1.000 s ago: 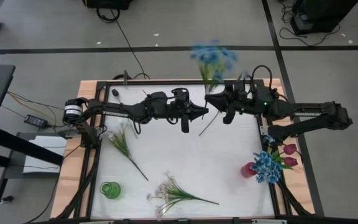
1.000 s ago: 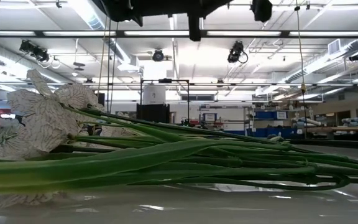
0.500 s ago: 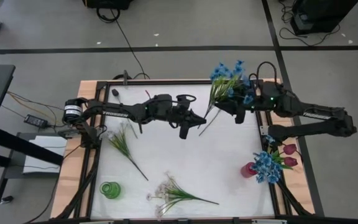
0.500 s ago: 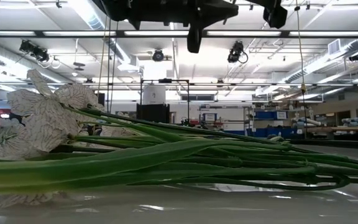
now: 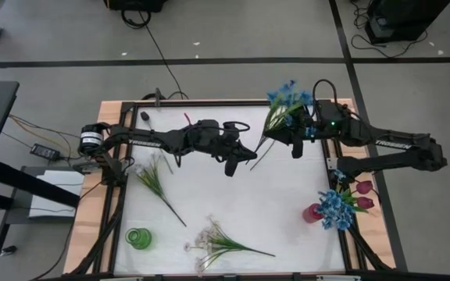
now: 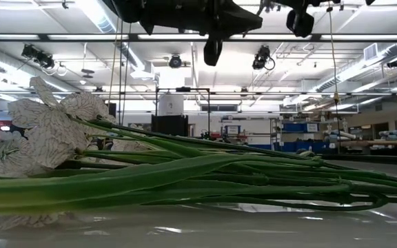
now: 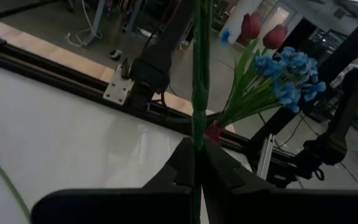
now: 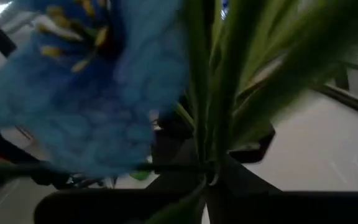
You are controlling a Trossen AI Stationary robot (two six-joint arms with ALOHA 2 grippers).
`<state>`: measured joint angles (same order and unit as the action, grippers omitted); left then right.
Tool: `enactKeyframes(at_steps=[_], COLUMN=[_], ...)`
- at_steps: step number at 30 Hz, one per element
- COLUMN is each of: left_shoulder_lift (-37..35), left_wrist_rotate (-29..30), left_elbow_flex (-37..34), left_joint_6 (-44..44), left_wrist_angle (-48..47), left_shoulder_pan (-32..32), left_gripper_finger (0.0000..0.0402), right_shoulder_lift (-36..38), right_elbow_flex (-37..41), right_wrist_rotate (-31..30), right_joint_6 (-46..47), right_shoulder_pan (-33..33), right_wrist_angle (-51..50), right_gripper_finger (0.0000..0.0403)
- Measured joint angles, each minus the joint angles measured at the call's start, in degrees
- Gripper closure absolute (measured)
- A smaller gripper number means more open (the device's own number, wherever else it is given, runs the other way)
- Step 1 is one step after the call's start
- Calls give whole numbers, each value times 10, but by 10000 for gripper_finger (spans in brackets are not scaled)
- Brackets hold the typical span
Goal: Sort flowers into vase by color
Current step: Put the blue flowers into the red flower vase
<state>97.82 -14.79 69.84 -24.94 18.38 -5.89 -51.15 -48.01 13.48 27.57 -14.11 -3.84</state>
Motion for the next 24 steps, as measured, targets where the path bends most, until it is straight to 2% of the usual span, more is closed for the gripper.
enactKeyframes(at_steps=[6, 11, 17, 24], left_shoulder_lift=[-1, -25, -113, -217], left_wrist_rotate=[0, 2, 69, 173], left_elbow_flex=[0, -1, -1, 0], left_joint_6=[-5, -1, 31, 99], left_wrist_angle=[-9, -31, -44, -203], left_shoulder_pan=[-1, -3, -4, 11], left_gripper_finger=[302, 245, 239, 246], right_shoulder_lift=[29, 82, 143, 210], right_elbow_flex=[0, -13, -38, -38], right_wrist_rotate=[-21, -19, -16, 15], right_joint_6=[-18, -45, -81, -98], right_shoulder_pan=[5, 17, 38, 57], right_wrist_angle=[-93, -225, -383, -474], right_gripper_finger=[394, 394, 394, 395])
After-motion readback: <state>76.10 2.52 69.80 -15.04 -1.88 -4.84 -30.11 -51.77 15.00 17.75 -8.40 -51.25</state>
